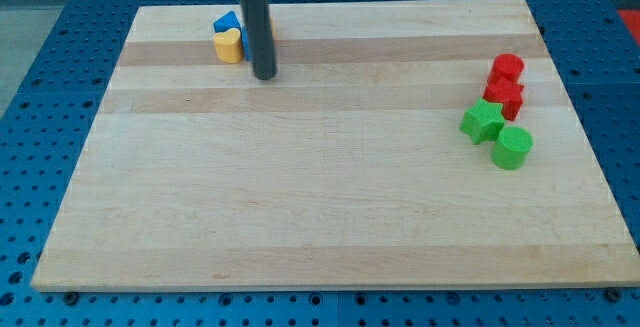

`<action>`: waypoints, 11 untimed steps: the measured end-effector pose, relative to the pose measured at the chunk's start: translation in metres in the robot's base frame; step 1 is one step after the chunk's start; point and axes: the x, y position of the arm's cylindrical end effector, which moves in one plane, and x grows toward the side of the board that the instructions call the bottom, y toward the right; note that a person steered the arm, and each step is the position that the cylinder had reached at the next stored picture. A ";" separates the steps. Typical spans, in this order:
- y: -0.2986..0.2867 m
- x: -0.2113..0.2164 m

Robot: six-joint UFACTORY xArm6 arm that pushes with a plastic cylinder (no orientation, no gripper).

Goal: Move blue triangle in between yellow blocks

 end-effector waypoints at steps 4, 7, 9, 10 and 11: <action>-0.131 -0.057; -0.047 -0.071; -0.058 -0.118; -0.024 -0.091; -0.020 -0.049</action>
